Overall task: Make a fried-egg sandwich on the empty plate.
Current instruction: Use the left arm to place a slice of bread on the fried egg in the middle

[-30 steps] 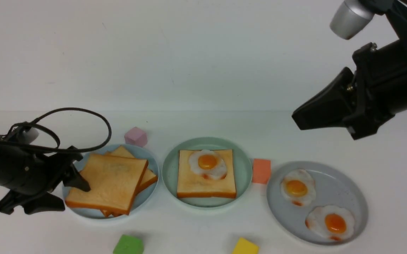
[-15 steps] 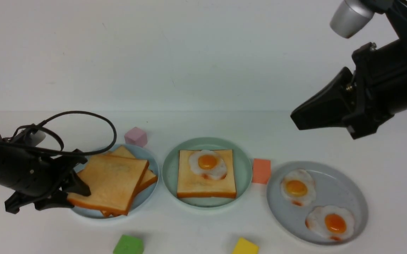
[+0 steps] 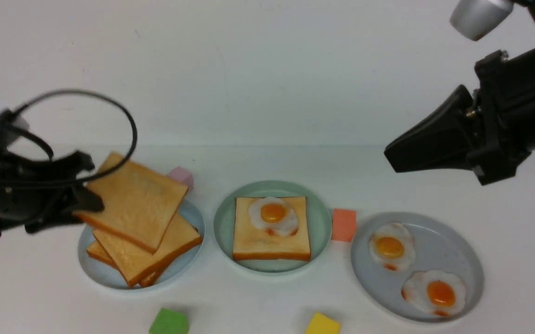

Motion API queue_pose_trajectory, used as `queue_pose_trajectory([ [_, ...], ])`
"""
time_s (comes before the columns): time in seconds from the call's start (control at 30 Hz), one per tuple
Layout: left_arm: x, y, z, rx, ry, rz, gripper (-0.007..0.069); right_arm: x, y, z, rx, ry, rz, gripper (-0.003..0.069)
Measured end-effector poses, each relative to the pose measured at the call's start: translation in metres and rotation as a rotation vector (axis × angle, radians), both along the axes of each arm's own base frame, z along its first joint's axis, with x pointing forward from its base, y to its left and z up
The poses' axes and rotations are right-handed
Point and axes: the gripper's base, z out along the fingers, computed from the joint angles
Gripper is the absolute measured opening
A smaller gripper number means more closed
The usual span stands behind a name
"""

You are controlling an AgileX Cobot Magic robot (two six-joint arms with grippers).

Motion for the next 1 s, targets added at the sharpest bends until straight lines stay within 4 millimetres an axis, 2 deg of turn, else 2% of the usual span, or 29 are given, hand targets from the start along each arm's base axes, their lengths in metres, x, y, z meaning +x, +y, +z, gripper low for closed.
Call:
queue_pose_trajectory([
  [0.07,-0.004,-0.012,0.011,-0.045,-0.038,-0.011,0.0202,-0.002,0.0,0.002,0.009,0.004,0.003,0.0003],
  [0.2,-0.004,-0.058,0.016,-0.156,-0.067,-0.073,0.0198,-0.004,0.001,0.003,0.038,0.042,-0.021,0.0003],
  [0.3,-0.002,-0.101,0.007,-0.226,-0.07,-0.085,0.0194,-0.004,0.001,0.003,0.051,0.082,-0.046,0.0005],
  [0.33,-0.001,-0.103,0.005,-0.229,-0.065,-0.082,0.0193,-0.004,0.001,0.003,0.053,0.09,-0.05,0.0005],
  [0.37,0.0,-0.12,-0.001,-0.265,-0.059,-0.053,0.0192,-0.005,0.001,0.002,0.057,0.111,-0.059,0.0006],
  [0.47,0.006,-0.138,-0.017,-0.311,-0.028,0.03,0.0192,-0.006,0.001,0.002,0.063,0.146,-0.072,0.0008],
  [0.6,0.015,-0.148,-0.046,-0.352,0.057,0.152,0.0192,-0.006,0.001,0.002,0.073,0.164,-0.086,0.0013],
  [0.8,0.026,-0.149,-0.08,-0.398,0.165,0.308,0.0188,-0.006,0.002,0.003,0.087,0.17,-0.089,0.0021],
  [0.9,0.029,-0.15,-0.091,-0.398,0.186,0.331,0.0175,-0.006,0.002,0.003,0.087,0.169,-0.089,0.0028],
  [1.0,0.033,-0.151,-0.091,-0.374,0.163,0.308,0.0174,-0.006,0.002,0.003,0.087,0.17,-0.089,0.0034],
])
